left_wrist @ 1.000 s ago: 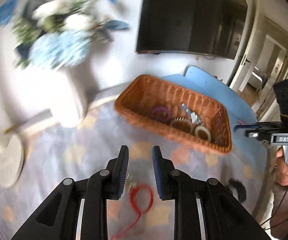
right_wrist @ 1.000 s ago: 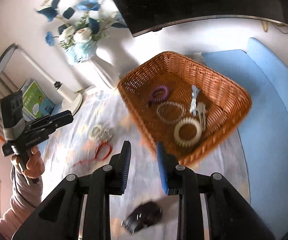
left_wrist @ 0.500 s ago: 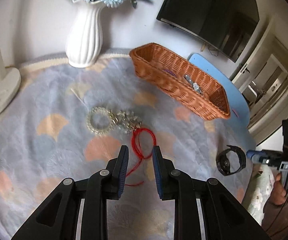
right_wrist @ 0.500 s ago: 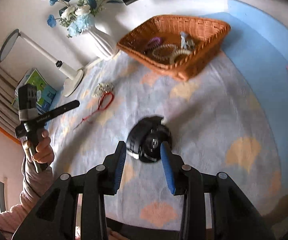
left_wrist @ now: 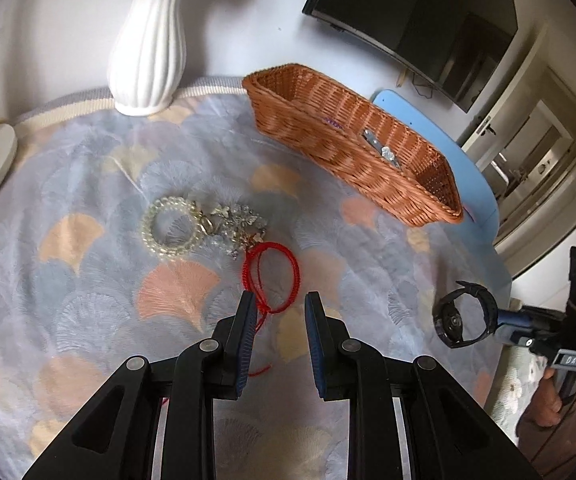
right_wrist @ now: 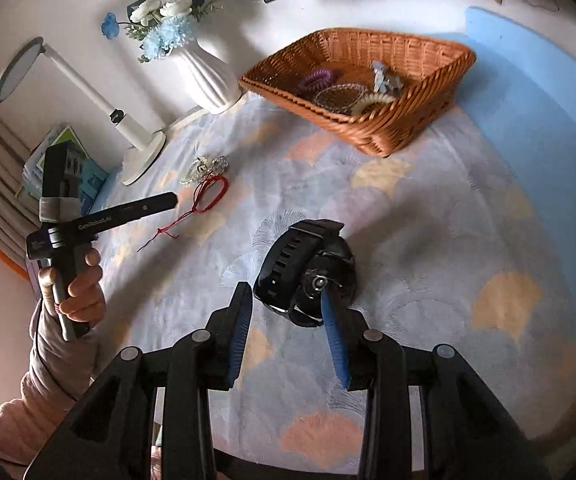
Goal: Organize jewelry
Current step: 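Grasp the black watch on the cloth with the right tool, then grasp the red string bracelet with the left tool while the right tool holds the watch, then carry the red bracelet into the basket with the left tool while the right tool drops the watch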
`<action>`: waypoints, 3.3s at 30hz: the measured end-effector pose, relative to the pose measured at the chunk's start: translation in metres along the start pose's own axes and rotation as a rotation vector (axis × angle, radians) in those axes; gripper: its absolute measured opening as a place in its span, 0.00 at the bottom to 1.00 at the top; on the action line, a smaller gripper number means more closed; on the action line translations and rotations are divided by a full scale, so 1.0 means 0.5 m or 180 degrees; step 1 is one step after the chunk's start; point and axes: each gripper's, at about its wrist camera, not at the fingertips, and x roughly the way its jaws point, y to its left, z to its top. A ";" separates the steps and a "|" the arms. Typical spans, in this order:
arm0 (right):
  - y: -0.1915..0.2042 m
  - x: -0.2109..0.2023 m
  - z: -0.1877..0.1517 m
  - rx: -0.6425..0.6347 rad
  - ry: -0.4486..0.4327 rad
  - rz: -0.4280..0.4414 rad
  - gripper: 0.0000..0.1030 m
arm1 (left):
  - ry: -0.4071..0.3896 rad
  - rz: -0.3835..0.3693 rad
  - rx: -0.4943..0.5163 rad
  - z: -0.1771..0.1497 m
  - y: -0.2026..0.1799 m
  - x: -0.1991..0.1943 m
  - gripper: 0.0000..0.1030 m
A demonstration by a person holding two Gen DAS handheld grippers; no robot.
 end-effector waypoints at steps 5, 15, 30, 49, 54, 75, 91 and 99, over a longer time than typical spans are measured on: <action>0.013 0.007 0.006 -0.0107 -0.0064 -0.0042 0.38 | 0.0130 0.0385 0.0055 0.000 -0.018 0.049 0.24; 0.039 0.020 0.014 -0.0315 -0.0096 -0.0135 0.31 | 0.0115 0.0860 0.0240 0.002 -0.041 0.082 0.06; 0.204 0.099 -0.037 -0.1578 0.0056 -0.0746 0.26 | -0.0052 0.0655 0.0158 -0.056 -0.024 -0.013 0.05; -0.007 0.072 -0.023 0.0406 0.0520 0.0190 0.44 | -0.0037 0.0356 -0.0007 -0.076 0.016 0.002 0.05; 0.007 0.080 -0.016 0.0602 0.0432 0.0351 0.44 | -0.0042 0.0300 -0.0026 -0.076 0.020 0.001 0.05; 0.093 0.158 0.030 0.0021 -0.0058 -0.0842 0.28 | 0.0045 0.0390 0.0098 -0.085 0.010 -0.002 0.08; 0.082 0.121 0.019 -0.0221 -0.0069 -0.0624 0.14 | 0.0067 0.0450 0.0222 -0.078 -0.041 -0.017 0.05; 0.059 0.057 0.043 -0.0115 -0.0149 -0.0311 0.14 | -0.0238 0.0251 0.0339 -0.008 -0.088 -0.083 0.05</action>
